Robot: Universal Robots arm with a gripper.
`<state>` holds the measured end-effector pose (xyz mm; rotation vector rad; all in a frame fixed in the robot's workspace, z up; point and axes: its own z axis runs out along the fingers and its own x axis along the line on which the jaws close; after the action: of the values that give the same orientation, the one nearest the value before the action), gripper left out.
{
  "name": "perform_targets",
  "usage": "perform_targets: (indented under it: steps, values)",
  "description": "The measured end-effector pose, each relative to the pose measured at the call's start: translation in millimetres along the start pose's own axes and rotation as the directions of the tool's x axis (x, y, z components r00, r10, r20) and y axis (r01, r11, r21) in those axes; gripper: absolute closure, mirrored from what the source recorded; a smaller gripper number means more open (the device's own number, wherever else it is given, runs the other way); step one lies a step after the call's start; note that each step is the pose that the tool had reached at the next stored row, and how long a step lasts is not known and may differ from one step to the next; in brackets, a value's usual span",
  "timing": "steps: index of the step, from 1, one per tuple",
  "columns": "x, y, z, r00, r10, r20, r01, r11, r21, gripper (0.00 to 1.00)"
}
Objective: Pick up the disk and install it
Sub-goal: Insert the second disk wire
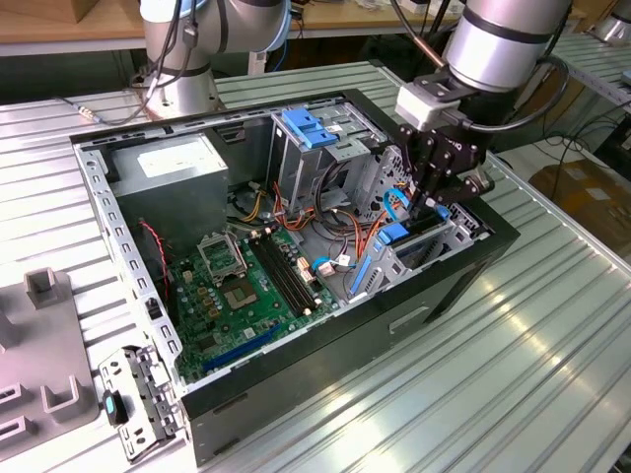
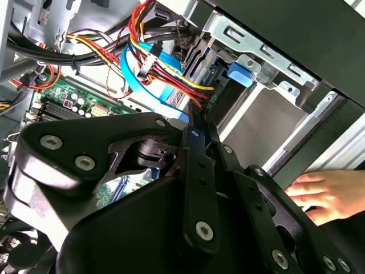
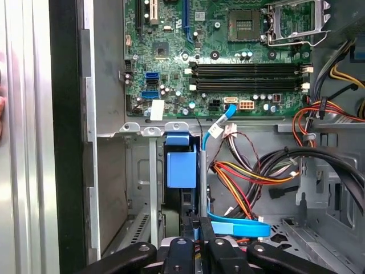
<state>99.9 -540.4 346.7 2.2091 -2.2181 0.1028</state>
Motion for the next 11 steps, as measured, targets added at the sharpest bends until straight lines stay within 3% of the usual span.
perform_targets:
  steps: [6,7,8,11]
  values:
    - [0.3,0.1,1.9,1.0,0.0,0.0034,0.0,1.0,-0.0001,0.84]
    - [0.3,0.1,1.5,1.0,0.0,0.0068,0.0,1.0,0.0,0.84]
    - [0.4,0.1,0.8,0.9999,0.001,0.0145,-0.001,1.0,0.0,0.84]
    - [0.7,-0.1,-2.1,0.9998,0.001,0.0188,-0.001,1.0,-0.0001,0.84]
